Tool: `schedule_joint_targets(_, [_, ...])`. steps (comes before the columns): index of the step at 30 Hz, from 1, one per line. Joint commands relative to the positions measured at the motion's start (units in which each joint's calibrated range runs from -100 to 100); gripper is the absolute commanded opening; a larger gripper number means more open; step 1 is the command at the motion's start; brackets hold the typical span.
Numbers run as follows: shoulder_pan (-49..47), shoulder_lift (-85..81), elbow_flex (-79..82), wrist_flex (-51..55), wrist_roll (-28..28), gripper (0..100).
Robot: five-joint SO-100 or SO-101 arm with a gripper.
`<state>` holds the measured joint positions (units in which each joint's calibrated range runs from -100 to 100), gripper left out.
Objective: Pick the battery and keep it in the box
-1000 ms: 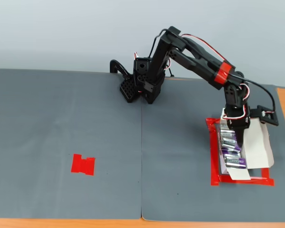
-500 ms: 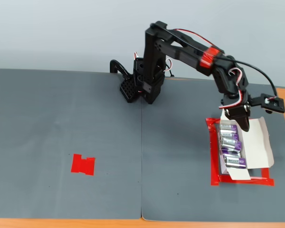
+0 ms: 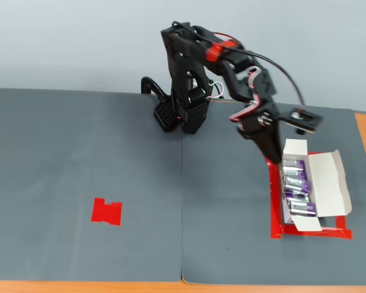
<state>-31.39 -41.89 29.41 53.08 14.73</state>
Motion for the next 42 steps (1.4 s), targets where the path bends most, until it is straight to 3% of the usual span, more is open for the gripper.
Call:
schedule_joint_targets(1, [4.4, -9.0, 4.7, 0.1, -0.2, 2])
schedule_joint_targets(9, [15.8, -25.9, 22.4, -0.6, -0.2, 2])
schedule_joint_targets(21, [25.6, -48.4, 47.1, -1.1, -0.3, 2])
schedule_joint_targets(26, [28.0, -57.4, 59.3, -8.1, -0.3, 2])
schedule_joint_targets(33, [31.7, -57.4, 70.2, -17.3, -0.3, 2])
schedule_joint_targets(38, [31.0, -57.6, 70.4, -14.5, -6.2, 2])
schedule_joint_targets(42, [29.6, -57.6, 70.4, -5.6, -8.7, 2])
